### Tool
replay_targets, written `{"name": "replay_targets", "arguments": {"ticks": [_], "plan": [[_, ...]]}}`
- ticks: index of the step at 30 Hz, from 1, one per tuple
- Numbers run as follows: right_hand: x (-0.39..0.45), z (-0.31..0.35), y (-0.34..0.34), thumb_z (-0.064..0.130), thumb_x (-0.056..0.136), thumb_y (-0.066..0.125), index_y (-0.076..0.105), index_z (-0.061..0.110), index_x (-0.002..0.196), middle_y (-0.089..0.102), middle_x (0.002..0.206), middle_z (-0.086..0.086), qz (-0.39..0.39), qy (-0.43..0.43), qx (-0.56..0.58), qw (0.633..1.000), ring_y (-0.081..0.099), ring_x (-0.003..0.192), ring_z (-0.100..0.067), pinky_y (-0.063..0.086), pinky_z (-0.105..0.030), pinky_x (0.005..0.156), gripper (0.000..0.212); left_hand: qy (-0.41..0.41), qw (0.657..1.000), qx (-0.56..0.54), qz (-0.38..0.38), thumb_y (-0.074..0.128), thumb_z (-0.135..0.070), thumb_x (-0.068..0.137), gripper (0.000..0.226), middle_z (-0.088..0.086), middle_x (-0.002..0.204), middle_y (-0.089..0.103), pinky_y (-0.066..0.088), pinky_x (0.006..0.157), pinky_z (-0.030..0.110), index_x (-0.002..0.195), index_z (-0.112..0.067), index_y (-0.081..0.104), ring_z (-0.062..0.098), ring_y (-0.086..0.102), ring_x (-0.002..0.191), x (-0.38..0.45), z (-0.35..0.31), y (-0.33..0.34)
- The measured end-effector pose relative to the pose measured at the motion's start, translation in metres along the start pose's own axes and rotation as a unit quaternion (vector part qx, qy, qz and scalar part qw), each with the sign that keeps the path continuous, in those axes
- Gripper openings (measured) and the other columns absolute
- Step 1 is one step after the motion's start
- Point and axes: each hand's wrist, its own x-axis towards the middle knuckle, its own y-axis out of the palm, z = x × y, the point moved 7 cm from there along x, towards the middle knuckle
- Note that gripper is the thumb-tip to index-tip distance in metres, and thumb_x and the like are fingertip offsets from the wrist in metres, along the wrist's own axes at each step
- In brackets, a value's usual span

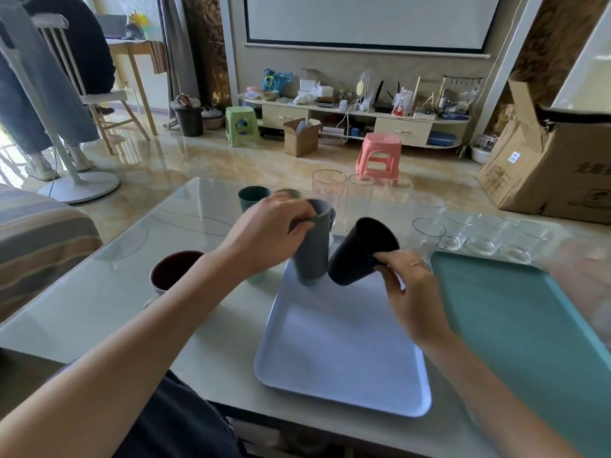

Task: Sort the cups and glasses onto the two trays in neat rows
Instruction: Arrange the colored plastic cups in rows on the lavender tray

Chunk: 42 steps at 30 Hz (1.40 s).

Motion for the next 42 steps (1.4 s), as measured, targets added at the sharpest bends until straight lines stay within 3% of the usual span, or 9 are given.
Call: {"name": "replay_targets", "arguments": {"ticks": [8, 15, 17, 20, 25, 31, 35, 38, 42], "plan": [[-0.038, 0.008, 0.027, 0.002, 0.077, 0.059, 0.069, 0.010, 0.100, 0.071, 0.090, -0.003, 0.143, -0.055, -0.059, 0.986, 0.065, 0.092, -0.027, 0.056, -0.040, 0.072, 0.027, -0.024, 0.973, 0.035, 0.228, 0.057, -0.017, 0.088, 0.014, 0.011, 0.091, 0.064, 0.046, 0.079, 0.036, 0.093, -0.007, 0.067, 0.026, 0.058, 0.088, -0.036, 0.002, 0.063], [-0.052, -0.002, 0.034, 0.013, 0.086, 0.057, 0.065, 0.013, 0.101, 0.062, 0.118, -0.003, 0.152, -0.004, -0.013, 0.988, 0.047, 0.112, -0.014, 0.042, -0.028, 0.095, 0.017, -0.039, 0.950, 0.010, 0.311, 0.067, -0.013, 0.081, 0.009, 0.005, 0.089, 0.071, 0.050, 0.080, 0.034, 0.089, -0.009, 0.068, 0.022, 0.062, 0.086, -0.041, 0.013, 0.087], [-0.052, -0.004, 0.036, 0.018, 0.086, 0.063, 0.063, 0.020, 0.106, 0.050, 0.134, 0.002, 0.162, 0.035, 0.013, 0.986, 0.039, 0.124, -0.011, 0.032, -0.019, 0.103, 0.020, -0.033, 0.946, 0.012, 0.322, 0.068, -0.014, 0.080, 0.008, 0.003, 0.087, 0.071, 0.051, 0.078, 0.032, 0.087, -0.010, 0.068, 0.020, 0.063, 0.083, -0.040, 0.014, 0.088], [-0.054, -0.005, 0.041, 0.025, 0.081, 0.070, 0.042, 0.034, 0.130, 0.028, 0.147, 0.008, 0.165, 0.100, 0.089, 0.977, 0.023, 0.135, -0.004, 0.015, -0.008, 0.107, 0.057, -0.024, 0.942, 0.018, 0.333, 0.069, -0.014, 0.078, 0.007, 0.002, 0.083, 0.070, 0.050, 0.075, 0.028, 0.084, -0.010, 0.068, 0.015, 0.059, 0.076, -0.038, 0.017, 0.086], [-0.054, -0.013, 0.048, 0.016, 0.070, 0.081, 0.013, 0.046, 0.134, 0.013, 0.154, 0.001, 0.086, 0.200, 0.191, 0.957, 0.015, 0.144, -0.012, 0.026, -0.039, 0.116, 0.099, -0.029, 0.937, 0.025, 0.346, 0.070, -0.011, 0.078, 0.008, 0.002, 0.082, 0.070, 0.047, 0.074, 0.023, 0.086, -0.009, 0.071, 0.011, 0.057, 0.074, -0.034, 0.021, 0.082], [-0.050, -0.015, 0.055, 0.013, 0.068, 0.082, 0.024, 0.034, 0.139, 0.017, 0.151, 0.000, 0.069, 0.195, 0.179, 0.962, 0.021, 0.141, -0.015, 0.033, -0.046, 0.111, 0.094, -0.027, 0.939, 0.055, 0.338, 0.070, -0.014, 0.077, 0.011, -0.002, 0.084, 0.071, 0.046, 0.072, 0.021, 0.088, -0.015, 0.072, 0.008, 0.056, 0.074, -0.031, 0.027, 0.078], [-0.047, -0.013, 0.063, 0.021, 0.071, 0.080, 0.053, 0.027, 0.121, 0.009, 0.154, 0.005, 0.107, 0.207, 0.123, 0.965, 0.010, 0.141, -0.012, 0.021, -0.023, 0.106, 0.057, -0.020, 0.941, 0.075, 0.330, 0.069, -0.016, 0.078, 0.011, -0.004, 0.088, 0.072, 0.043, 0.070, 0.019, 0.088, -0.018, 0.073, 0.006, 0.054, 0.074, -0.030, 0.031, 0.079], [-0.047, -0.016, 0.065, 0.020, 0.067, 0.083, 0.037, 0.022, 0.134, 0.012, 0.153, -0.003, 0.081, 0.229, 0.153, 0.958, 0.014, 0.137, -0.007, 0.019, -0.012, 0.104, 0.082, -0.023, 0.941, 0.064, 0.333, 0.070, -0.015, 0.077, 0.012, -0.002, 0.087, 0.073, 0.042, 0.068, 0.016, 0.088, -0.016, 0.074, 0.007, 0.056, 0.073, -0.030, 0.033, 0.080], [-0.054, -0.022, 0.074, 0.016, 0.065, 0.084, 0.015, 0.027, 0.141, 0.042, 0.135, 0.004, 0.088, 0.303, 0.273, 0.909, 0.041, 0.127, -0.014, 0.036, -0.031, 0.106, 0.104, -0.073, 0.941, -0.041, 0.329, 0.077, -0.021, 0.073, 0.017, -0.007, 0.077, 0.070, 0.045, 0.065, 0.009, 0.089, -0.016, 0.075, 0.005, 0.061, 0.069, -0.029, 0.034, 0.074]]}}
